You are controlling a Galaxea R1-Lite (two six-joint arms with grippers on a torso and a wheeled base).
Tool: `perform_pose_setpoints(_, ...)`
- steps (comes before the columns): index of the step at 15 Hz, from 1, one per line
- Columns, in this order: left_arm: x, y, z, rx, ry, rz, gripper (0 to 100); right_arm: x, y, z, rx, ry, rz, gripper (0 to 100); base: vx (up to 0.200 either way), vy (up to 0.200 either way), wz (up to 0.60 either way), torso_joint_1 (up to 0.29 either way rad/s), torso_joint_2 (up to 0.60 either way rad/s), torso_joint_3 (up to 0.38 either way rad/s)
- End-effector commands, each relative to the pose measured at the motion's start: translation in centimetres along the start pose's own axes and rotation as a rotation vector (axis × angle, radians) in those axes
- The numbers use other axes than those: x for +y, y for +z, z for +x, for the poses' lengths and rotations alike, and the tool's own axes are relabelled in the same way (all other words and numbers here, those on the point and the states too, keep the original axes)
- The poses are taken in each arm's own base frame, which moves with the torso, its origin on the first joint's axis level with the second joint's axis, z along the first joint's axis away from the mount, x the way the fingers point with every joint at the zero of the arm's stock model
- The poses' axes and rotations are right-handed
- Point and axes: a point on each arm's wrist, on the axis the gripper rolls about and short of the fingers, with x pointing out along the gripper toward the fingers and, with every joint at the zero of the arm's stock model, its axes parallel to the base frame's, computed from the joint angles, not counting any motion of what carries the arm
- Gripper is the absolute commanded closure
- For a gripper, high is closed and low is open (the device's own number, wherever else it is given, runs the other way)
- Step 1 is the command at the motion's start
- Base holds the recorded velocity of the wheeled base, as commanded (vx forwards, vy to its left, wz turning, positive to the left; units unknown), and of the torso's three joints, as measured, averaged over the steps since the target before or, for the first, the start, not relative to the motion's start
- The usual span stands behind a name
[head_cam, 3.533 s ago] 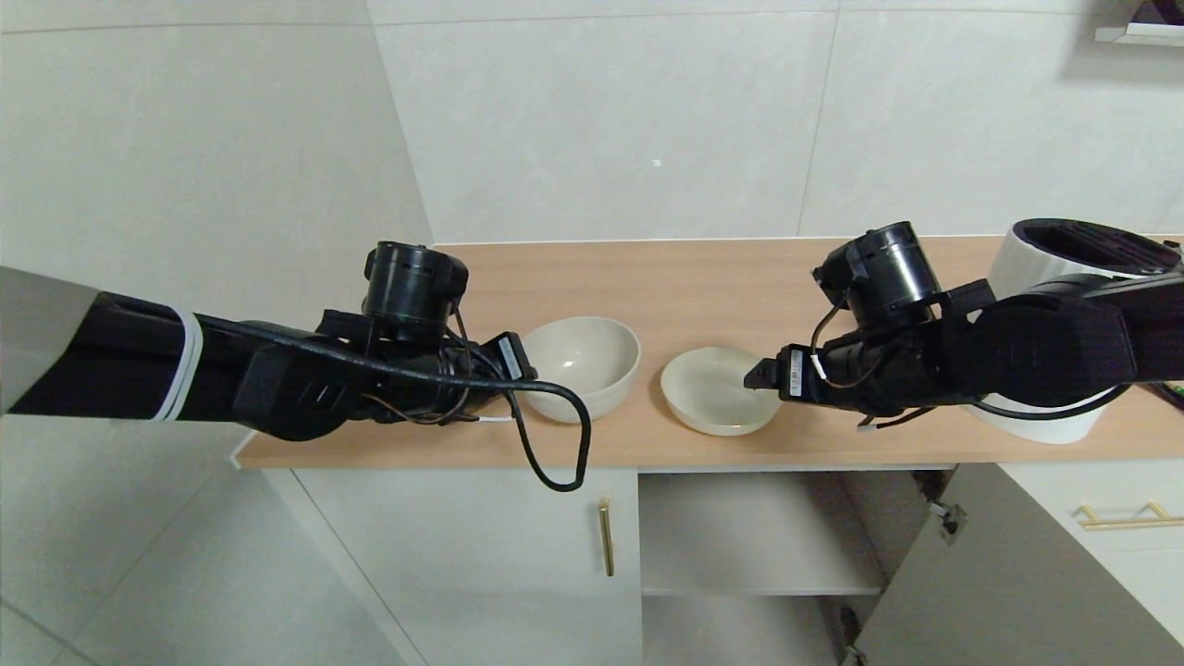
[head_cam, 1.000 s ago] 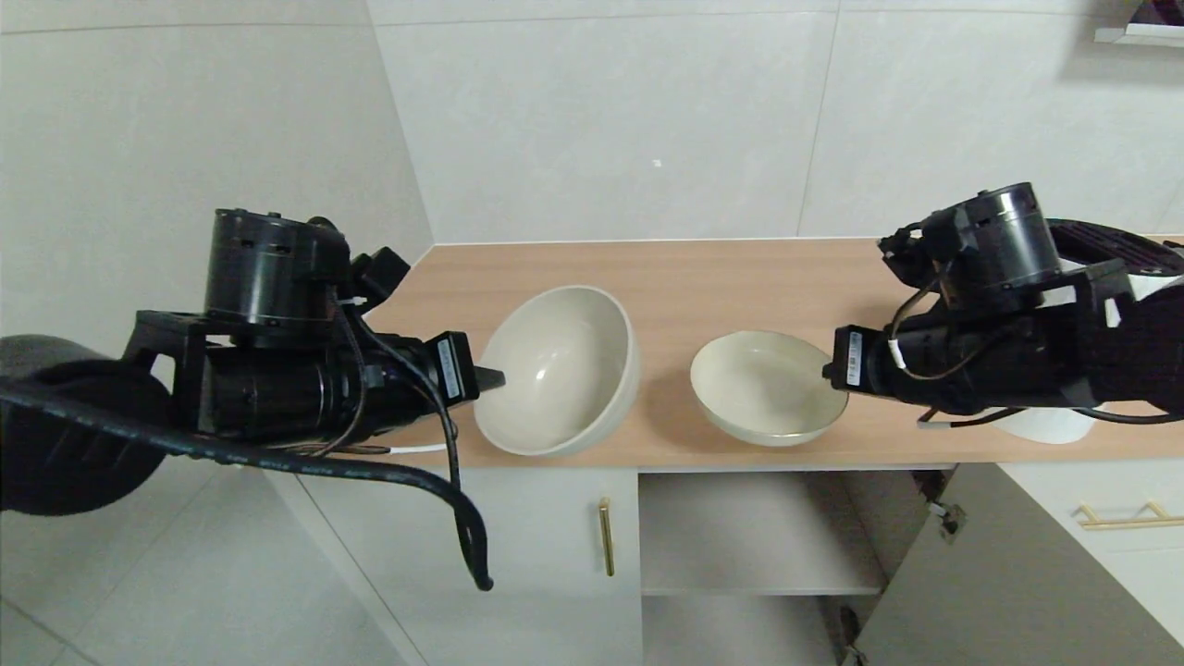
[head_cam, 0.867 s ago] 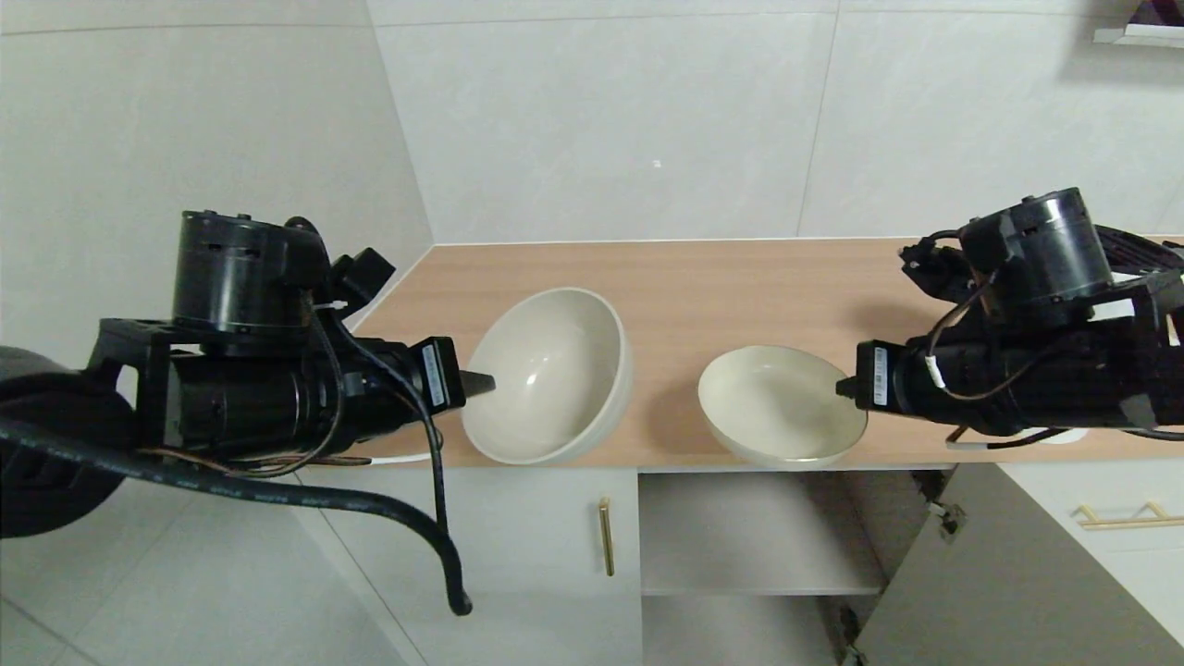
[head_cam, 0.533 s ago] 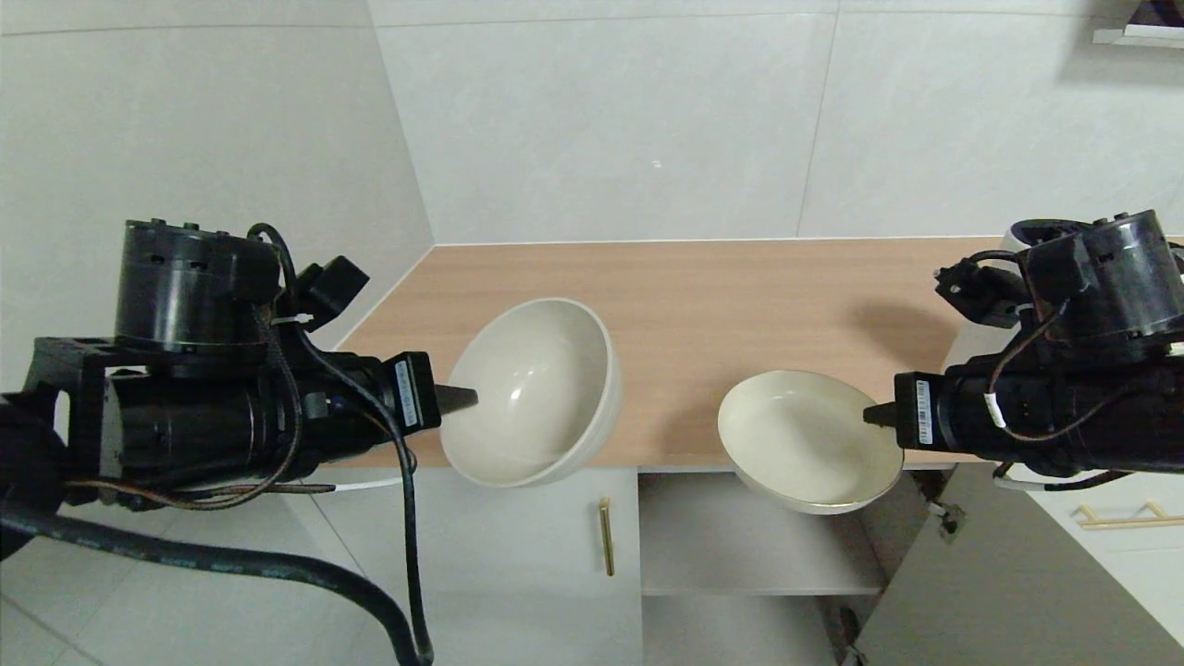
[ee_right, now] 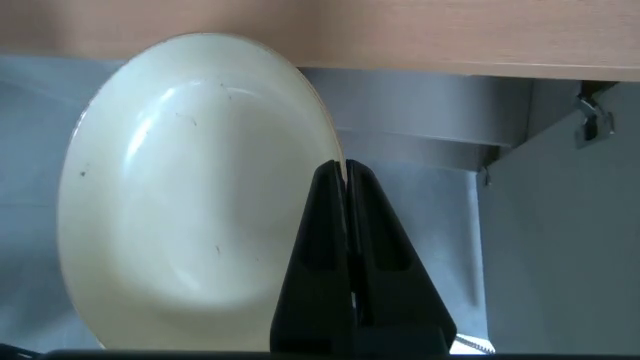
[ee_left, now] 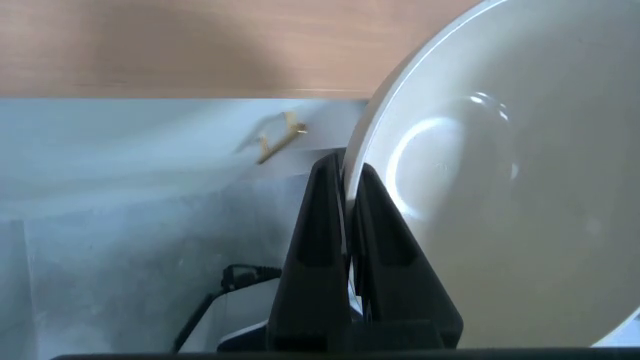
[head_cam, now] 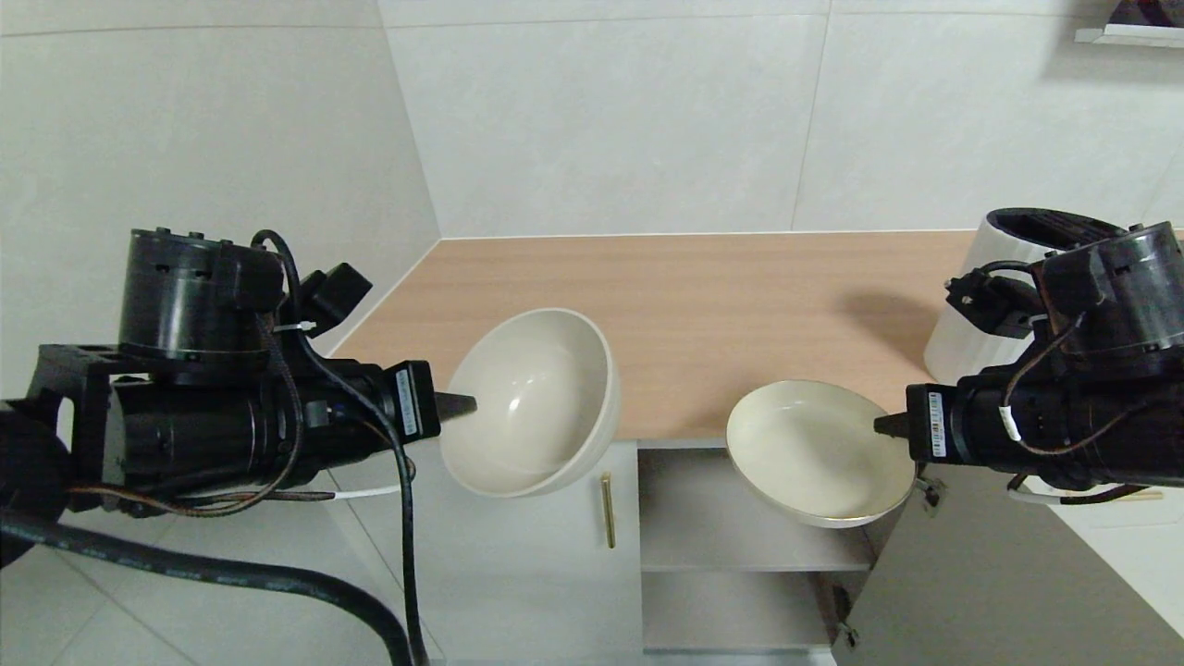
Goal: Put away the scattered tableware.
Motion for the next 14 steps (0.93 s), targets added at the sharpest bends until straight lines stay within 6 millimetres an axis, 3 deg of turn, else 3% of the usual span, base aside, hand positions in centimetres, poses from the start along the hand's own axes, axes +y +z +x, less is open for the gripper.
perform_pose_setpoints(1,0.1,-0.1,0.4,0.011,0.005,-0.001,100,0.0,-0.2,0.6,0.019,-0.006,-0.003,100,0.0,0.0,0.0,0.0,0.0,0.0)
perform_pose_setpoints(7,0.3,-0.3,0.9,0.026,0.011,-0.003,100,0.1,-0.5,1.5,0.045,-0.018,-0.009,100,0.0,0.0,0.0,-0.008,0.02,0.014)
perform_pose_setpoints(14,0.4,-0.3,1.3,0.034,0.016,-0.005,100,0.1,-0.7,2.0,0.06,-0.026,-0.011,100,0.0,0.0,0.0,-0.186,0.44,0.245)
